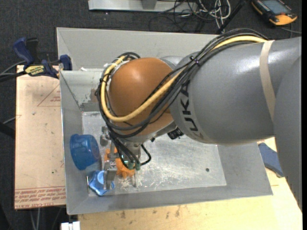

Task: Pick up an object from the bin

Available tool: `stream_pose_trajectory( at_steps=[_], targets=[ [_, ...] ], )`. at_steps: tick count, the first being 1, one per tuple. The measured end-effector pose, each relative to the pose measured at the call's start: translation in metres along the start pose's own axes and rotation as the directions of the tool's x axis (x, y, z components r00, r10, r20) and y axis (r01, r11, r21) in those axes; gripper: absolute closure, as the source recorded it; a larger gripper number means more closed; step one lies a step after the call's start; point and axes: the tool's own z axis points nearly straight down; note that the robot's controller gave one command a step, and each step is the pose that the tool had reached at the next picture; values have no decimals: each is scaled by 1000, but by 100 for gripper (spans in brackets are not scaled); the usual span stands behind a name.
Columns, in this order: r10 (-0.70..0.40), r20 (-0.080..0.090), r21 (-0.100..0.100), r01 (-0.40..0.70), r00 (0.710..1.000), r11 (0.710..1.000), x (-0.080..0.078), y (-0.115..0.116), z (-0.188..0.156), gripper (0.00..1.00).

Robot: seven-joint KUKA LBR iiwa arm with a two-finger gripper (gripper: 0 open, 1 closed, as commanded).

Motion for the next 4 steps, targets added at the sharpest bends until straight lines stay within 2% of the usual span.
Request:
stream_pose_trajectory(
  at_steps=[1,2,3,4],
  targets=[
    [4,7,-1,-4,1000,1000,-2,-1,-4,0],
    [-7,14,-5,7,1000,1000,-5,-7,42,0],
    [10,19,-8,-9,1000,1000,-22,-12,135,100],
    [10,22,-9,-10,1000,1000,-23,-12,135,100]
  ],
)
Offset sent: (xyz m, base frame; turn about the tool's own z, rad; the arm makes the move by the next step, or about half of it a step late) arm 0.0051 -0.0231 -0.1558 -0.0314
